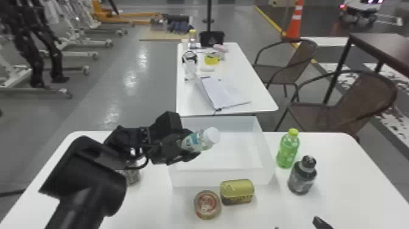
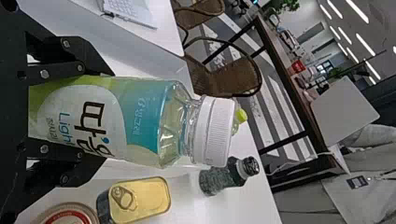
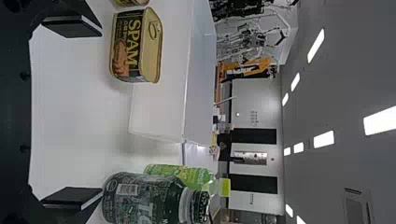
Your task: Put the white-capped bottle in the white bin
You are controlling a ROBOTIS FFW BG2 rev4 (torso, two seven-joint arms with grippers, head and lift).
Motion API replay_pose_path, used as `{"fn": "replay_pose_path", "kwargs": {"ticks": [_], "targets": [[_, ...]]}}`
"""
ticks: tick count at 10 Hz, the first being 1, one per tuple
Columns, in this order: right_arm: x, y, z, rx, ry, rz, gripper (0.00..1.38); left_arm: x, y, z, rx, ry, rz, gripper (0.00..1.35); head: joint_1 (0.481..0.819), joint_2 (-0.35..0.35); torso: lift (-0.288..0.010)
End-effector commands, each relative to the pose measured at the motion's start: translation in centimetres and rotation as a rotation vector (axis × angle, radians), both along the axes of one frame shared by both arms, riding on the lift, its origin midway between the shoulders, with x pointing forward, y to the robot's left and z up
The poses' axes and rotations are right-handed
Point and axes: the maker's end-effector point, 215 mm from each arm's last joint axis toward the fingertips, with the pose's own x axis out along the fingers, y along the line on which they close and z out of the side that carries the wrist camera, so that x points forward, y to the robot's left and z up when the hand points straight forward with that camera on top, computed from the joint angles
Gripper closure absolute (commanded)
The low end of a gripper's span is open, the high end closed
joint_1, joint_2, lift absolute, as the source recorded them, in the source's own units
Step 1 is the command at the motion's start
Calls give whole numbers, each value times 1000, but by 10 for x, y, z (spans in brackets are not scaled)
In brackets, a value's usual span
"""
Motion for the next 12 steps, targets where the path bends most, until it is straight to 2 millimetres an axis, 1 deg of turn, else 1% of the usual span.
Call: {"fn": "replay_pose_path", "kwargs": {"ticks": [1, 2, 3, 4, 5, 6, 7, 8, 11, 12], "targets": [[2, 2, 1, 3, -2, 1, 94, 8, -6, -6, 45, -25, -12, 1029, 549, 0, -100], [3, 2, 2, 3, -4, 1, 94, 6, -22, -10, 68, -39, -50, 1021, 549, 0, -100], [4, 2, 3, 3, -7, 1, 94, 4, -39, -12, 95, -69, -95, 868, 549, 0, -100], [5, 3, 3, 7, -7, 1, 94, 2, -47, -12, 100, -80, -114, 493, 549, 0, -100], [5, 3, 2, 11, -6, 2, 94, 2, -49, -8, 93, -93, -119, 188, 549, 0, -100], [5, 3, 2, 11, -6, 2, 94, 5, -48, -5, 94, -98, -115, 85, 549, 0, -100], [6, 3, 2, 12, -6, 1, 94, 9, -46, 0, 90, -102, -107, 121, 549, 0, -100], [6, 3, 2, 12, -6, 1, 94, 9, -45, 2, 84, -104, -102, 124, 549, 0, -100], [5, 3, 4, 14, -9, 0, 94, 7, -20, 11, 49, -114, -52, 130, 549, 0, -100], [4, 2, 5, 16, -9, -2, 94, 1, -12, 20, 2, -119, -26, 127, 549, 0, -100]]}}
